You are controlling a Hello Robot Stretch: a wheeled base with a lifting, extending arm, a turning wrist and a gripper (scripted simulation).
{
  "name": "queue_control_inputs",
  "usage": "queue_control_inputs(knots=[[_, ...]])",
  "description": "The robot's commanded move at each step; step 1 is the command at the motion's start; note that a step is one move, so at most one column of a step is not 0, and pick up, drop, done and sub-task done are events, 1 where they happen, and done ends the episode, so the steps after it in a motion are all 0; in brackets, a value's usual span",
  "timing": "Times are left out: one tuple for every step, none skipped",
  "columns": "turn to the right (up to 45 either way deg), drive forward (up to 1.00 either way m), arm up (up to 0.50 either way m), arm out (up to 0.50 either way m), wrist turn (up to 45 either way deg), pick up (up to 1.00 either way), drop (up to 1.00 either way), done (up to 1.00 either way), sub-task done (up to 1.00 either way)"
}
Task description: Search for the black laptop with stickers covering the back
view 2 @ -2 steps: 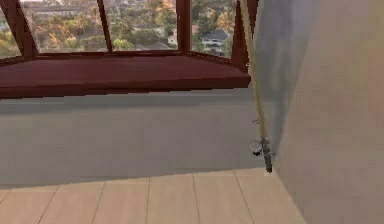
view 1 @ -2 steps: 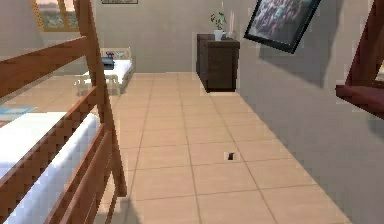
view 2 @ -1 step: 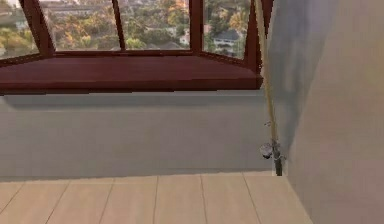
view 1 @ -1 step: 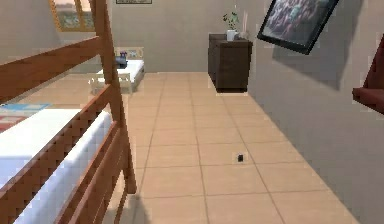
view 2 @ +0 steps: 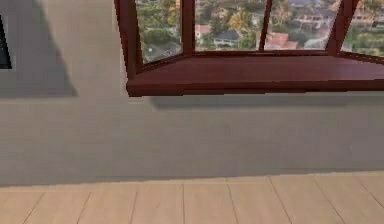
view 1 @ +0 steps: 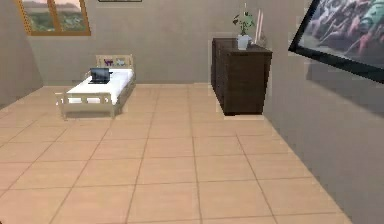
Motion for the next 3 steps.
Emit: queue_control_inputs(knots=[[-6.0, 0.00, 0.00, 0.00, 0.0, 0.00, 0.00, 0.00, 0.00], [0.0, 0.60, 0.00, 0.00, 0.0, 0.00, 0.00, 0.00, 0.00], [-3.0, 0.00, 0.00, 0.00, 0.0, 0.00, 0.00, 0.00, 0.00]])
